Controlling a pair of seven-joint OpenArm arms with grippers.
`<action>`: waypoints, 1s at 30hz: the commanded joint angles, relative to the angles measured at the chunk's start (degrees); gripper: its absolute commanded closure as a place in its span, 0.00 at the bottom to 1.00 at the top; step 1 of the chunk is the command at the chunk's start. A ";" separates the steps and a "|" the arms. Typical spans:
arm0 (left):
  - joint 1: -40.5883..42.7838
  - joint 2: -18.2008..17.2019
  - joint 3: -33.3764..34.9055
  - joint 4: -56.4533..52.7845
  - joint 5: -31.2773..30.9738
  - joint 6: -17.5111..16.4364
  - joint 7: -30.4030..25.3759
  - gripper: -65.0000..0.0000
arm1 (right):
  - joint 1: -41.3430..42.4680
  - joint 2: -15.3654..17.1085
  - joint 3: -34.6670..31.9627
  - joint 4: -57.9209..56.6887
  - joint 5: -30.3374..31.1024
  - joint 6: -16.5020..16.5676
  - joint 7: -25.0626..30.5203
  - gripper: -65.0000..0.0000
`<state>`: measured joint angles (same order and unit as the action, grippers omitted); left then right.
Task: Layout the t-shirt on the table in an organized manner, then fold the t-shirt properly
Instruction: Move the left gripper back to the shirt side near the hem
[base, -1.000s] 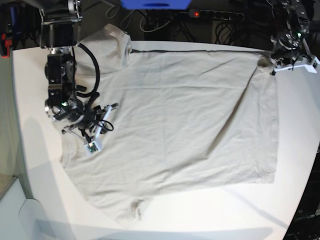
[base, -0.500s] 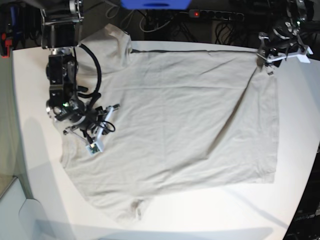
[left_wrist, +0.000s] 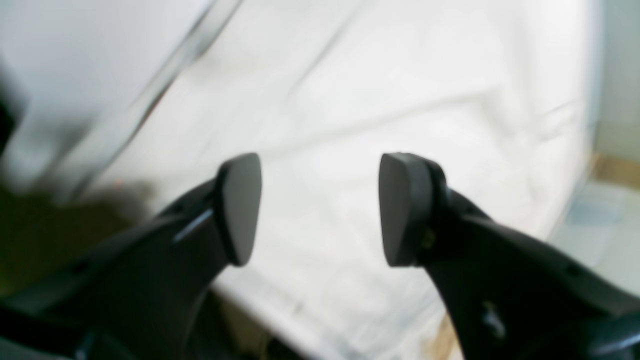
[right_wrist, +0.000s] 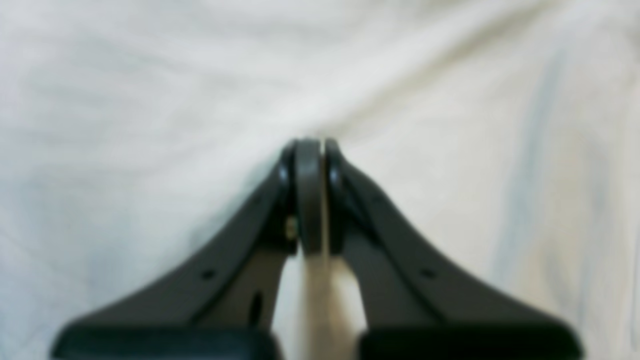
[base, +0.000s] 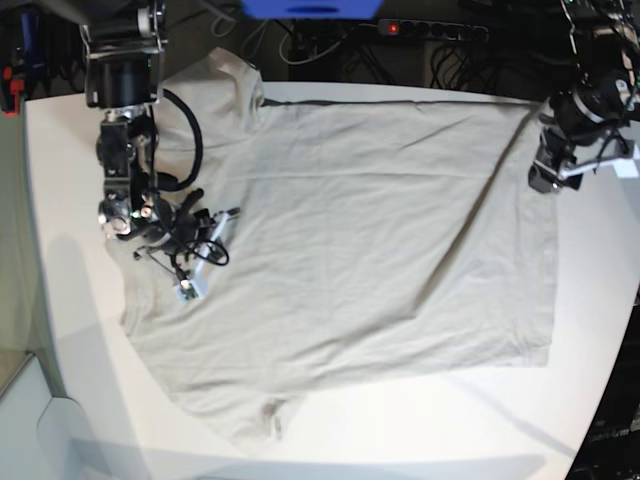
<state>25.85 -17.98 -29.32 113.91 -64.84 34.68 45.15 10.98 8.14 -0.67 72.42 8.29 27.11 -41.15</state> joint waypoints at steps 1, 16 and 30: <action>-1.54 -1.58 -0.35 0.07 -4.74 1.59 0.52 0.44 | 0.84 1.13 0.27 -0.82 -0.95 -0.34 0.13 0.98; -27.91 -5.71 2.73 -31.05 2.82 1.59 0.52 0.44 | 3.21 3.86 3.61 -8.55 -1.04 -0.70 3.91 0.98; -41.54 -1.58 15.47 -46.79 17.67 -9.23 -0.35 0.84 | 3.39 3.59 3.35 -8.47 -0.95 -0.70 4.18 0.98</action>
<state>-13.80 -18.59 -13.47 66.15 -46.98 26.59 45.39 14.26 11.40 2.81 63.99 9.04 27.07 -34.26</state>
